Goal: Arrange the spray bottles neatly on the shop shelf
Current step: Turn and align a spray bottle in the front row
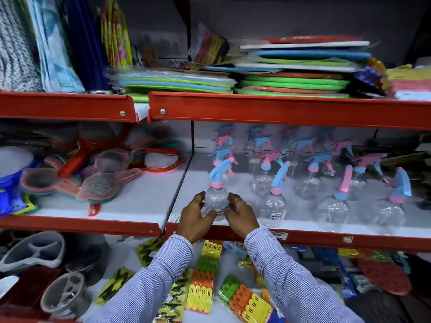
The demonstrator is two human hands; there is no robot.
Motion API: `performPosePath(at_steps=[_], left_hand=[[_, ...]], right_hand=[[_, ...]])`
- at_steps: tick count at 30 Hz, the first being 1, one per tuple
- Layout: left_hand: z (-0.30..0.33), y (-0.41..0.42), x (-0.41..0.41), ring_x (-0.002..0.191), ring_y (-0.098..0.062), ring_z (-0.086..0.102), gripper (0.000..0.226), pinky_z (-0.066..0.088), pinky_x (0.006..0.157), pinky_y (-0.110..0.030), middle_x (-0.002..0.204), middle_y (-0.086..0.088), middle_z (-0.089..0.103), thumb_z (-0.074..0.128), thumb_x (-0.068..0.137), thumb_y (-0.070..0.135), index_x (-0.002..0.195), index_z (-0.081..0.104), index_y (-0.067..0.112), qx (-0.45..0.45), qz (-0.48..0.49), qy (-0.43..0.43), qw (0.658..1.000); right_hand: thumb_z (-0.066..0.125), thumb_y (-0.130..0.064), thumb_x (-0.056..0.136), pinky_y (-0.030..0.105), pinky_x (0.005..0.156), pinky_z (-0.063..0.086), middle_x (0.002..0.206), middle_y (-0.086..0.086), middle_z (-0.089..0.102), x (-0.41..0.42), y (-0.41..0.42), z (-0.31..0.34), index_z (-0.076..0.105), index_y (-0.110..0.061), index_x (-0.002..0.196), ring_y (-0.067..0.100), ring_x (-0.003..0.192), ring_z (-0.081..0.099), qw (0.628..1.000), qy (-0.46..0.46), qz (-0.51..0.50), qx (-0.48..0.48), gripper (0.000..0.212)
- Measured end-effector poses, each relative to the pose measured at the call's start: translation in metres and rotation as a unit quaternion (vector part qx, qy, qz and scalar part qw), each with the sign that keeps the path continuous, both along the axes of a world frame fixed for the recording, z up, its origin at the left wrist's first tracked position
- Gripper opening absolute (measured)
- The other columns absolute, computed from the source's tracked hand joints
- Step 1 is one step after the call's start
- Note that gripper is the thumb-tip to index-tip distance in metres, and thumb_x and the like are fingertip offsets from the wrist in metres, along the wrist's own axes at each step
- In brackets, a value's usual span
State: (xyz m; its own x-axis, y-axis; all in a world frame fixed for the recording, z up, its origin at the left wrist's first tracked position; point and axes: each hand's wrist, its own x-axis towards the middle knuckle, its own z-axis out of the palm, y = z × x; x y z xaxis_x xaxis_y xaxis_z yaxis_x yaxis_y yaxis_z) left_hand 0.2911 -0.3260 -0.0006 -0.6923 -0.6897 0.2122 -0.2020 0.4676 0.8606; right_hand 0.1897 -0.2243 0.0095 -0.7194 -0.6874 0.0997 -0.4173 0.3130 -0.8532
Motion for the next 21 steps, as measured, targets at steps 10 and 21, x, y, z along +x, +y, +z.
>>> performPosePath(at_steps=[10,21], left_hand=[[0.000,0.019,0.014,0.126,-0.026,0.052,0.063,0.045,0.107,-0.044,0.142,-0.009,0.051,0.067,0.079,0.021,0.138,0.045,0.014,-0.023,0.056,0.034,0.998],[0.005,0.024,0.012,0.107,-0.018,0.065,0.044,0.053,0.095,-0.035,0.123,-0.003,0.067,0.065,0.081,0.019,0.124,0.059,0.016,0.004,0.083,0.060,0.995]], right_hand=[[0.055,-0.011,0.082,0.036,0.106,0.042,0.138,0.007,0.052,0.002,0.007,0.003,0.031,-0.017,0.143,0.024,0.129,0.049,0.999,-0.031,0.009,-0.004,0.065],[0.050,0.002,0.083,0.022,0.093,0.043,0.124,0.004,0.061,0.002,0.013,0.000,0.051,-0.010,0.129,0.019,0.111,0.060,0.999,-0.009,0.006,-0.036,0.047]])
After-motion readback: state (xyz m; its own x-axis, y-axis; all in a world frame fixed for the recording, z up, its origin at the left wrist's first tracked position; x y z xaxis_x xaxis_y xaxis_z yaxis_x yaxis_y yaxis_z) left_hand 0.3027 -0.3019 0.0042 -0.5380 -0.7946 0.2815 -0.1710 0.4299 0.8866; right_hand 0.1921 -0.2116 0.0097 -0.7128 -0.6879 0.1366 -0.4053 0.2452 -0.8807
